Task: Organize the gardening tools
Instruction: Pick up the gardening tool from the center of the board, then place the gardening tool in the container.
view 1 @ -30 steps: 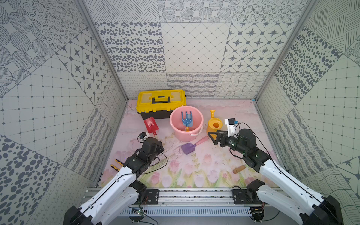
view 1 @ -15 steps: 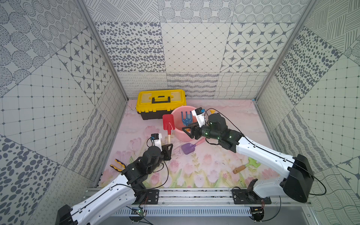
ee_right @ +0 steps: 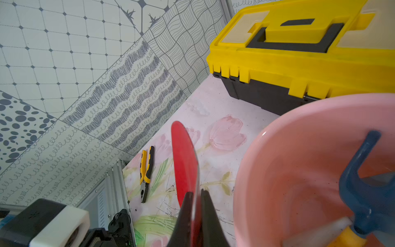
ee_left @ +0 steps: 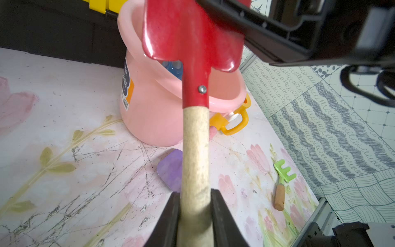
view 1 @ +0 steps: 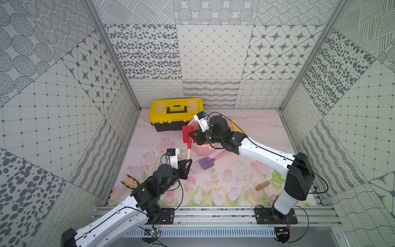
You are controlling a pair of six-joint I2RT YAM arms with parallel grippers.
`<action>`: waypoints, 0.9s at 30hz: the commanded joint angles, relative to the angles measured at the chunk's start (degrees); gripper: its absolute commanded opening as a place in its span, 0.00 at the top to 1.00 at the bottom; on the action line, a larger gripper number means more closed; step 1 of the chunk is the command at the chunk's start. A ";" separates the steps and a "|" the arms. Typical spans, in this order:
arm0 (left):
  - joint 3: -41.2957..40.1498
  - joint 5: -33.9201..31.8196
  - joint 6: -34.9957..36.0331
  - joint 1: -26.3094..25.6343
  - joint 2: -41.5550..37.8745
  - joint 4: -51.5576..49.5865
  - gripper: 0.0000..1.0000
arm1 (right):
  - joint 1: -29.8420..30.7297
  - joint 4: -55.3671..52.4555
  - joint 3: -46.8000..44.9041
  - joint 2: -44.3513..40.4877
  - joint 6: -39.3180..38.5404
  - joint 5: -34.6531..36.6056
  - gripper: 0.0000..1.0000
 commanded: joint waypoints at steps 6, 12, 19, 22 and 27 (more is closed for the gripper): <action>-0.21 3.95 2.65 -0.52 -0.02 7.40 0.56 | 0.27 3.60 -1.82 -3.52 -0.62 1.33 1.00; -1.14 2.41 1.49 -0.46 -1.91 7.41 0.13 | 0.26 5.60 -6.00 -12.37 -3.93 6.73 1.00; -1.38 1.61 0.81 -0.50 -2.62 7.02 0.01 | -0.60 12.12 -11.53 -22.40 -10.66 19.82 1.00; -1.45 1.79 0.81 -0.48 -2.58 7.12 0.01 | -1.78 17.32 -13.83 -23.96 -14.53 23.53 1.00; -1.64 1.89 0.72 -0.53 -2.29 7.53 0.01 | -6.64 22.62 -13.63 -21.18 -16.42 25.11 1.00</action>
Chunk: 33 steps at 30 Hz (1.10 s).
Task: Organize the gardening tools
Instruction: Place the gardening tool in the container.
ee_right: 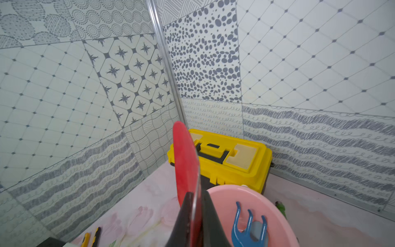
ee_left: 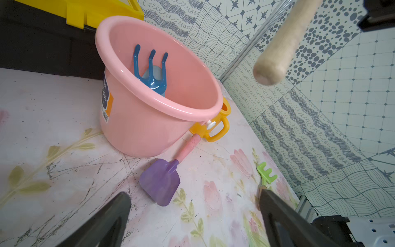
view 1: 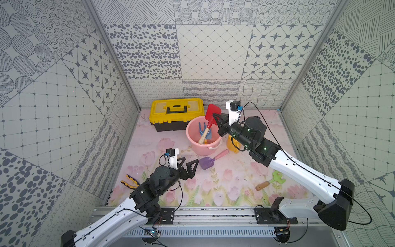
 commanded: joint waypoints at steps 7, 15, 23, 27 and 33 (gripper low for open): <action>-0.10 -0.50 -0.27 -0.13 0.62 2.76 0.01 | -8.18 9.52 3.55 11.92 -6.96 -0.59 1.00; -0.05 -0.11 -0.28 -0.12 0.40 2.57 0.01 | -10.62 3.40 7.77 22.68 -7.56 -19.67 1.00; 0.08 -0.10 -0.37 -0.10 0.79 2.41 0.00 | -10.68 1.49 8.15 25.31 -6.08 -22.73 0.56; 0.39 -0.05 -0.37 -0.14 1.28 2.18 0.01 | -10.67 -0.38 6.96 22.97 -4.91 -21.89 0.36; 0.60 0.07 -0.33 -0.11 1.91 1.94 0.01 | -10.63 1.19 -0.10 13.56 -2.24 -17.07 0.32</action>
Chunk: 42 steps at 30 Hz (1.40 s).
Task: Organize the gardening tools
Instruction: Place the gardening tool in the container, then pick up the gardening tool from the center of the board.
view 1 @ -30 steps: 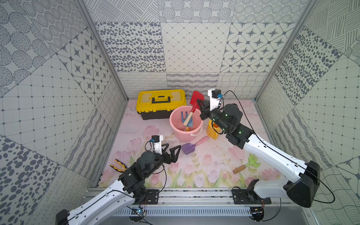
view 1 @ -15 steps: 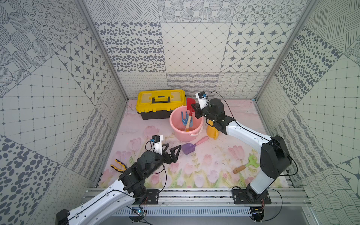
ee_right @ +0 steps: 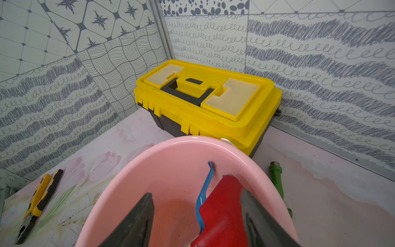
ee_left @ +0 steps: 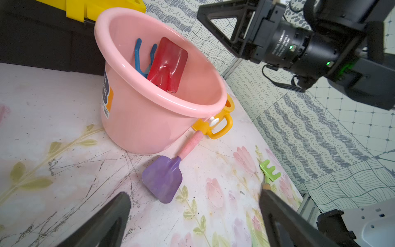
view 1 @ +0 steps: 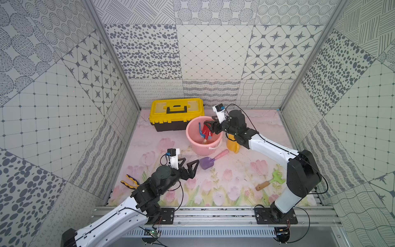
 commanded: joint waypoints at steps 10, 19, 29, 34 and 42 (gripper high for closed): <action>0.65 -0.26 -0.70 -0.04 0.42 1.62 0.00 | 5.68 -1.02 -19.47 -23.08 3.02 7.59 0.32; 0.65 -0.39 -1.14 -0.09 0.25 1.13 0.01 | 14.11 -2.23 -30.43 -26.92 -10.52 18.84 0.29; 0.63 -0.48 -1.36 -0.11 -0.72 0.80 0.01 | 9.40 0.32 -36.91 -26.29 8.48 20.54 0.35; 0.51 -0.61 -1.40 -0.11 -0.70 0.87 0.01 | 3.98 2.22 -36.97 -22.45 15.09 17.17 0.54; 0.54 -0.79 -1.23 -0.12 -0.76 0.84 0.01 | 3.60 1.92 -31.43 -13.04 18.60 18.43 0.73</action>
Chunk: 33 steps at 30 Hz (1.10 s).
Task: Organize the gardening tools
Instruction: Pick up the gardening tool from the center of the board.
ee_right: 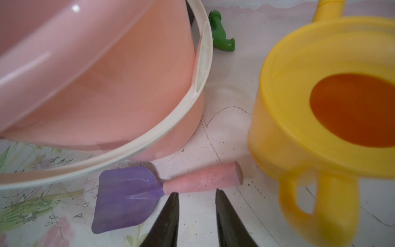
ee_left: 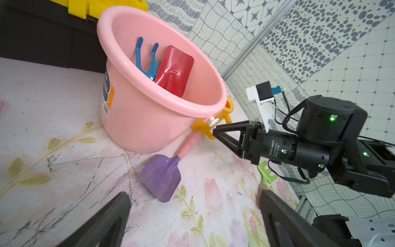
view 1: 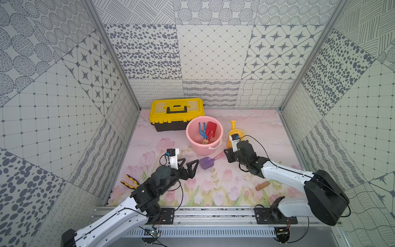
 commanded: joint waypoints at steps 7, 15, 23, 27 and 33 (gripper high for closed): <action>0.39 -0.55 0.20 -0.10 -0.12 1.58 0.01 | 0.02 3.12 5.45 7.71 4.45 3.19 0.78; 0.39 -0.66 0.28 -0.11 -0.34 1.45 0.00 | -1.65 0.98 10.78 15.23 5.51 3.17 0.83; 0.48 -0.62 0.20 -0.09 -0.44 1.37 0.01 | -2.10 0.16 10.46 16.65 6.09 1.80 0.83; 0.42 -0.52 0.19 -0.09 -0.43 1.35 0.00 | -2.07 -0.19 9.41 16.68 6.01 0.45 0.82; 0.39 -0.61 0.15 -0.11 -0.47 1.37 0.01 | -1.98 -2.29 8.38 16.24 5.74 -1.10 0.83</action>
